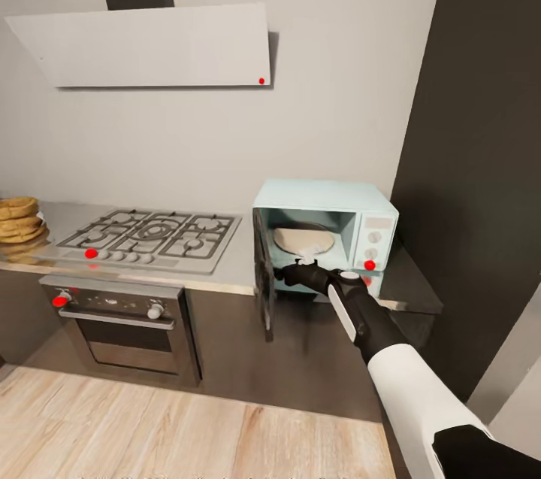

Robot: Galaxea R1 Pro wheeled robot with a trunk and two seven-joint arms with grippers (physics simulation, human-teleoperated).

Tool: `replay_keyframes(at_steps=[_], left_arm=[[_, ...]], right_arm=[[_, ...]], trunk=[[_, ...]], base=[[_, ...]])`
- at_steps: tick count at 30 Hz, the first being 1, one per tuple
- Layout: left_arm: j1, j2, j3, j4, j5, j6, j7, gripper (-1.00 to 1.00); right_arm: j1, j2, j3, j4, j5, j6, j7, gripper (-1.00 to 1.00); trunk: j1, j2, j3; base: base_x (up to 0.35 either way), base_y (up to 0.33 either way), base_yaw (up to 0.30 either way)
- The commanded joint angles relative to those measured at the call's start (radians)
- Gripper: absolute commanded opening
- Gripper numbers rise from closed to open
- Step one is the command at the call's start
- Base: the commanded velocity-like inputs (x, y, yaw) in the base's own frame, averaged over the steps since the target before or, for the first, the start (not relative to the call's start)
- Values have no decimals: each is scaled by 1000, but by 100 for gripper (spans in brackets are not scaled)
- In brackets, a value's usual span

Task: In the kitchen, take the popcorn bag from the countertop, put it into the microwave, and heat it until the popcorn is cooked so the cooked popcorn ends up inside the bag.

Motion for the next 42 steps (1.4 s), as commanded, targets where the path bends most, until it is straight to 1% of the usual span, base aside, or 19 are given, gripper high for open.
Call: replay_keyframes(at_steps=[1, 5, 7, 11, 16, 20, 24, 28, 42], left_arm=[[0, -1, 4, 1, 4, -5, 1, 100], [1, 8, 4, 1, 4, -8, 1, 100], [1, 6, 3, 1, 3, -8, 1, 100], [1, 4, 3, 1, 2, -8, 1, 100], [2, 2, 3, 1, 2, -9, 0, 100], [3, 4, 3, 1, 2, -9, 0, 100], [4, 0, 3, 1, 2, -10, 0, 100], [4, -2, 3, 1, 2, -10, 0, 100], [4, -2, 3, 1, 2, -10, 1, 100]], right_arm=[[0, -1, 0, -2, -5, 8, 3, 100], [3, -1, -2, -10, -6, 11, 3, 100], [22, -2, -3, -32, -7, 25, 2, 100], [88, -5, -2, -137, -3, 50, -2, 100], [107, -6, 0, -156, -1, 53, -3, 100], [110, -7, 0, -158, -1, 54, -3, 100], [111, -10, -1, -159, -2, 54, -2, 100], [112, -11, -1, -164, -3, 66, -1, 100], [114, -12, -3, -169, -2, 68, -1, 100]], trunk=[[0, -1, -1], [0, -1, -1], [0, -1, -1], [0, -1, -1], [0, -1, -1], [0, -1, -1], [0, -1, -1], [0, -1, -1], [0, -1, -2]], base=[[-260, 0, 34], [-139, 0, 8], [-20, 0, 1], [-4, 0, 97], [0, 0, 184], [0, 0, 70], [0, 0, 147], [0, 0, 21], [0, 0, 20]])
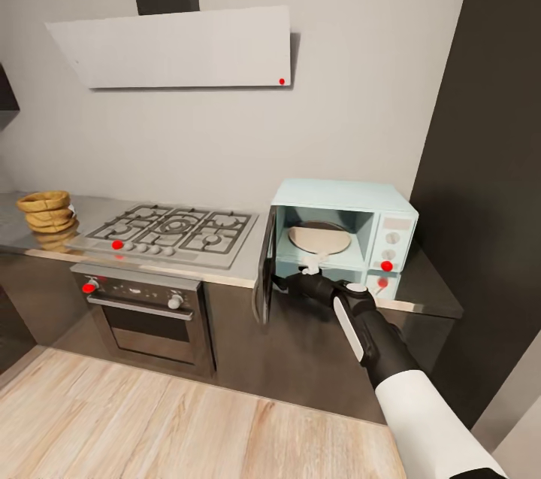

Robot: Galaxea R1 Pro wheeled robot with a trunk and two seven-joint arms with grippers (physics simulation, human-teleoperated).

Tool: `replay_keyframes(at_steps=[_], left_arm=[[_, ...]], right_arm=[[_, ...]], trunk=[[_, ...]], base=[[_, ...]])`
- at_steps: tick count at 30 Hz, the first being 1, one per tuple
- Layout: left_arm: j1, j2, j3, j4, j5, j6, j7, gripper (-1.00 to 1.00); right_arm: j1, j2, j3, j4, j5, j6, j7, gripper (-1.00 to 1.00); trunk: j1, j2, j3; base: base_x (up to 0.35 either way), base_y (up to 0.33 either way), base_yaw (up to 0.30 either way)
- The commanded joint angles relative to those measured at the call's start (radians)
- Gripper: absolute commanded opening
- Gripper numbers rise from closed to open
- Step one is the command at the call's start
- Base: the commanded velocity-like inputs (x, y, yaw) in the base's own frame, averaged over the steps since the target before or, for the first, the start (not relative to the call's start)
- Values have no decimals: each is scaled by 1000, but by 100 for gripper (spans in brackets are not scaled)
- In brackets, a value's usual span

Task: In the kitchen, take the popcorn bag from the countertop, put it into the microwave, and heat it until the popcorn is cooked so the cooked popcorn ends up inside the bag.

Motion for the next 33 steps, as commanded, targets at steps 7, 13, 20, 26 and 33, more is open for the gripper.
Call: replay_keyframes(at_steps=[7, 13, 20, 26, 33], left_arm=[[1, 0, 4, 1, 4, -3, 1, 100], [2, 0, 4, 1, 4, -3, 1, 100], [1, -1, 4, 1, 4, -3, 1, 100], [-1, -1, 4, 1, 4, -3, 1, 100], [-6, 10, 0, 1, 1, -3, 0, 100]], right_arm=[[-1, -5, -4, -1, -2, 6, 2, 100], [-3, -99, -62, -2, -11, 4, 2, 100], [-4, -118, -96, -3, -5, -1, 5, 100], [-1, -117, -94, -2, -6, -16, 3, 100], [105, -116, -109, -24, -8, -37, -2, 100]], trunk=[[0, -1, -1], [0, -1, -1], [0, -1, -1], [0, -1, -1], [0, -1, -1]], base=[[0, 0, 0], [0, 0, 0], [-35, -19, 0], [-286, -154, 0], [-257, -102, 0]])
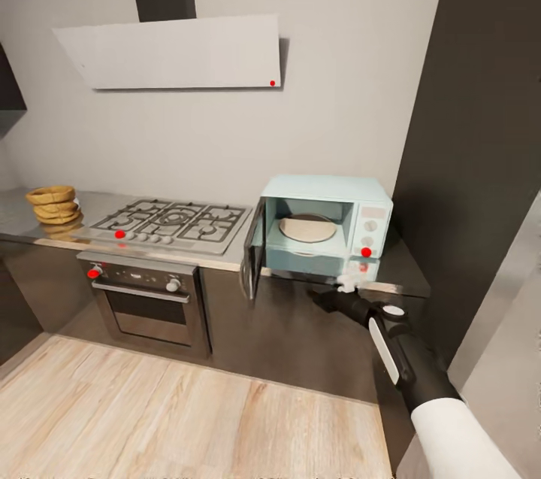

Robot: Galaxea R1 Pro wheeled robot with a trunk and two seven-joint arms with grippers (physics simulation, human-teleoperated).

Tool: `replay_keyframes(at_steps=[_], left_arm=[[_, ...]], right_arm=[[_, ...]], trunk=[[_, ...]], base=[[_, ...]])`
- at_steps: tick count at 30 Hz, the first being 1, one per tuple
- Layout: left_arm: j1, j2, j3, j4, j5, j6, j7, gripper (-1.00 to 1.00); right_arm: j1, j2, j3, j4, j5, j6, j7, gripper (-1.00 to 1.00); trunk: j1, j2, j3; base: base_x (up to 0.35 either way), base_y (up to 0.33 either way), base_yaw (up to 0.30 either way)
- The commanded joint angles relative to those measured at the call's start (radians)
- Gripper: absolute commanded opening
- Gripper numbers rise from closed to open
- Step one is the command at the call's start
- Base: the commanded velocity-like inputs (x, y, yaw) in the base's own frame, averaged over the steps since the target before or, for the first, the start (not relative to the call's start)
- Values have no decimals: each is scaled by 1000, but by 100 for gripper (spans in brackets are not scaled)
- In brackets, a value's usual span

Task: In the kitchen, take the popcorn bag from the countertop, put it into the microwave, and heat it until the popcorn is cooked so the cooked popcorn ends up inside the bag.

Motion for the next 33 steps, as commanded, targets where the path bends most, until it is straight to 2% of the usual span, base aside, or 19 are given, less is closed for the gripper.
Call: replay_keyframes(at_steps=[1, 6, 8, 10, 13, 15, 21, 24, 25, 30, 33], left_arm=[[-1, 0, 3, 1, 2, -3, 1, 100], [-3, 0, -1, 0, -2, -3, 1, 100], [-8, -6, 0, -1, 0, -3, 1, 100], [-14, -8, -1, -5, -1, -4, 2, 100], [-31, 2, -2, -7, -3, -5, 1, 100], [-51, 7, 0, -7, 2, -5, 1, 100], [-79, 19, 0, -6, -2, -4, -3, 100], [-81, 62, -1, -5, 5, -2, -5, 100], [-81, 65, 0, -5, 6, -1, -5, 100], [-80, 62, -3, -5, 4, -2, -6, 100], [-88, 56, -6, -8, 4, -2, -6, 100]], right_arm=[[16, 0, 1, -2, -2, 1, 0, 100], [121, -1, 3, 8, 1, -52, -18, 100], [160, 4, 6, 55, 1, -125, -36, 100], [181, 10, 13, 191, 3, -215, -74, 100], [186, 13, 45, 408, 1, -360, -94, 100], [187, 14, 52, 482, -3, -425, -96, 100], [220, 15, 57, 540, -4, -465, -98, 100], [223, 13, 58, 544, -5, -465, -96, 100], [223, 12, 58, 544, -6, -466, -96, 100], [224, 13, 58, 570, -2, -466, -97, 100], [219, 4, 52, 553, -7, -462, -96, 100]], trunk=[[0, -1, -1], [0, -1, -1], [0, -1, -1], [0, -1, -1], [0, -1, -1], [0, -1, -1], [0, -1, -1], [0, -1, -1], [0, -1, -1], [0, -1, -1], [0, -1, -1]], base=[[-56, -17, 0], [-14, -4, 0], [-2, 0, 0], [0, 0, 0], [0, 157, 0], [0, 309, 0], [0, 343, 0], [-2, 350, 0], [-38, 350, 0], [-90, 350, 0], [0, 0, 0]])
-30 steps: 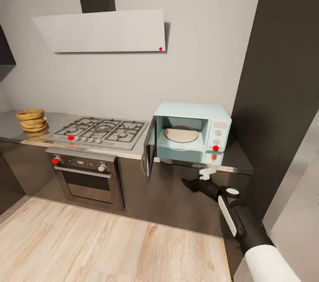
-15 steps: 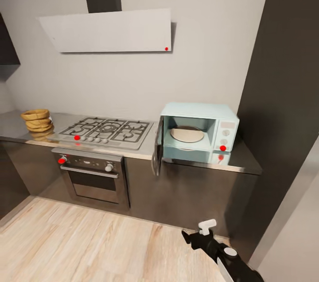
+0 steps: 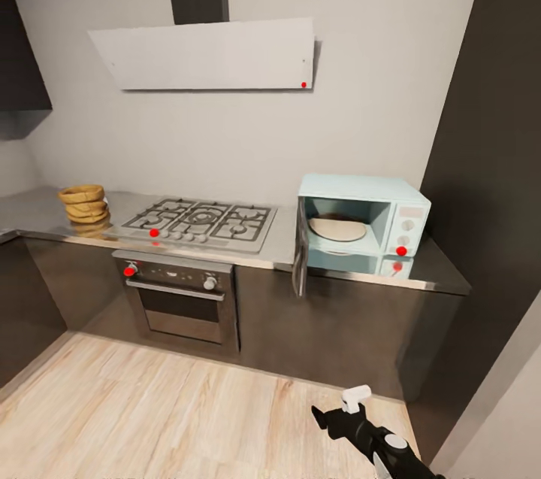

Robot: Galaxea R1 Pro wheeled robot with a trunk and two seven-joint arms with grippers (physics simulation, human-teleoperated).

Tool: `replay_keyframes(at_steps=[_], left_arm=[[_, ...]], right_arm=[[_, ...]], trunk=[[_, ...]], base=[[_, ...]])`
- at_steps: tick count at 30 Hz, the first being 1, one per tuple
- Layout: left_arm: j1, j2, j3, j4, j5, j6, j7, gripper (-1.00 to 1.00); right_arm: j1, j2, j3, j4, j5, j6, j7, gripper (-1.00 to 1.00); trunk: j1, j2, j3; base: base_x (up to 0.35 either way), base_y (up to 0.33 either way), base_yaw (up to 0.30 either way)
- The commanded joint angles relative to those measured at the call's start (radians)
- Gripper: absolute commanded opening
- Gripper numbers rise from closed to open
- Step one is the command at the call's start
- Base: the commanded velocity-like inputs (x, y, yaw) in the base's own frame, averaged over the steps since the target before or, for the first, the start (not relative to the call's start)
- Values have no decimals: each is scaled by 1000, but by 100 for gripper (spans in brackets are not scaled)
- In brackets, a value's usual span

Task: In the kitchen, take the popcorn bag from the countertop, put it into the microwave, and heat it until the popcorn is cooked so the cooked popcorn ends up inside the bag.

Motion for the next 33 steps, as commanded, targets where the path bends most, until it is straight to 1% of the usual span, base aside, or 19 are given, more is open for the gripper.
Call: replay_keyframes(at_steps=[1, 6, 10, 16, 20, 25, 33], left_arm=[[0, -4, 3, 1, 4, -3, 0, 100], [0, -31, 3, 1, 2, -3, 0, 100], [0, -33, 3, 1, 2, -3, 1, 100], [0, -33, 5, 1, 2, -3, 3, 100], [0, -33, 6, 1, 7, -3, 6, 100], [0, -33, 6, 1, 10, -3, 6, 100], [0, -36, 5, 1, 5, -3, 8, 100]], right_arm=[[-1, 0, 4, -5, -3, -1, 1, 100], [23, -9, -2, -33, -8, 27, 0, 100], [26, -15, -4, -55, -9, 49, -1, 100], [27, -15, -4, -57, -11, 83, -1, 100], [27, -15, -3, -57, -9, 107, -1, 100], [27, -15, -2, -57, -9, 107, -1, 100], [28, -15, 0, -57, -9, 104, -1, 100]], trunk=[[0, -1, -1], [0, -1, -1], [0, -1, -1], [0, -1, -1], [0, -1, -1], [0, -1, -1], [-31, 55, 24]], base=[[0, 0, 0], [0, 0, 0], [0, 0, 0], [0, 0, 25], [0, 0, 269], [0, 0, 281], [0, 0, 282]])
